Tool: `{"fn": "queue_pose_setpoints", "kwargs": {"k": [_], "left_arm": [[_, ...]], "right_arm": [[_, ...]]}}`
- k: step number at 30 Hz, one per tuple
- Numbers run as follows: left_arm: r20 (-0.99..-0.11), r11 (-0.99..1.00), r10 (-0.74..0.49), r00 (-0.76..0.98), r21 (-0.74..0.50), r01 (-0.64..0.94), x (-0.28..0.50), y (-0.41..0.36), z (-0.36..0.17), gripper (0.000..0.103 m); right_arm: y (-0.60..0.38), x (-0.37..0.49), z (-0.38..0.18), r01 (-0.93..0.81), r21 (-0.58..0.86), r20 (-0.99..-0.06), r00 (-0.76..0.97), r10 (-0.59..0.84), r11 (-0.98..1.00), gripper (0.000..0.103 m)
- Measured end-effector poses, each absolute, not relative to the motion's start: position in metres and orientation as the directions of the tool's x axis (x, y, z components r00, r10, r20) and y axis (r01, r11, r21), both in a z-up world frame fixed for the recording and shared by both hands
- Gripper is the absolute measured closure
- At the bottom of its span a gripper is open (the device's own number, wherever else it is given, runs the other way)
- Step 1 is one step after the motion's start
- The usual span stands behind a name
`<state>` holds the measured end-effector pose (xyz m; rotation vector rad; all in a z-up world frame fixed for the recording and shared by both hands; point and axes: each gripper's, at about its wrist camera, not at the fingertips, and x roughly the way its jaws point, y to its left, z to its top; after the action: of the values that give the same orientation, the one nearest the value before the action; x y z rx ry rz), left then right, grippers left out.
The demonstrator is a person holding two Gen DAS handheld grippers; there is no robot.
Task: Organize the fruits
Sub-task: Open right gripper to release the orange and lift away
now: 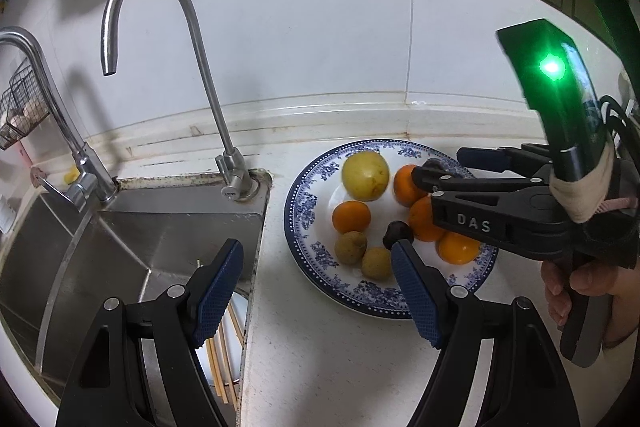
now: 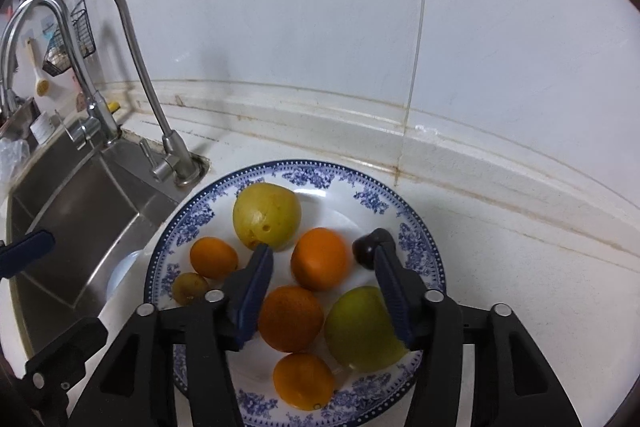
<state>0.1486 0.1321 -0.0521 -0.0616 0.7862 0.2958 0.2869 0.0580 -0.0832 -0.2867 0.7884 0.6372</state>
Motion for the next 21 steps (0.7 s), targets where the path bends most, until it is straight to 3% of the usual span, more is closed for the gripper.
{"fn": "queue_pose_setpoints", "kwargs": {"k": [10,12,16,18,21], "left_arm": [[-0.663,0.974,0.190,0.724,0.035,-0.223,0.127,0.111,-0.031,0.028],[-0.650,0.980,0.169,0.741,0.030,-0.197,0.120,0.102,-0.024,0.028],[-0.622,0.989,0.125,0.773,0.014,-0.149,0.105,0.084,-0.010,0.024],[-0.608,0.992,0.109,0.787,0.012,-0.128,0.096,0.075,-0.003,0.023],[-0.591,0.993,0.103,0.800,0.021,-0.113,0.084,0.062,0.007,0.022]], "right_arm": [[0.007,0.238,-0.049,-0.555,0.009,-0.671,0.613,0.416,0.832,0.048],[-0.012,0.221,-0.040,-0.519,0.007,-0.655,0.643,0.396,0.855,0.038],[-0.043,0.189,-0.026,-0.468,-0.012,-0.621,0.697,0.360,0.884,0.036],[-0.057,0.177,-0.020,-0.441,-0.010,-0.608,0.715,0.345,0.897,0.029],[-0.078,0.158,-0.011,-0.400,-0.006,-0.587,0.744,0.321,0.916,0.025]]}}
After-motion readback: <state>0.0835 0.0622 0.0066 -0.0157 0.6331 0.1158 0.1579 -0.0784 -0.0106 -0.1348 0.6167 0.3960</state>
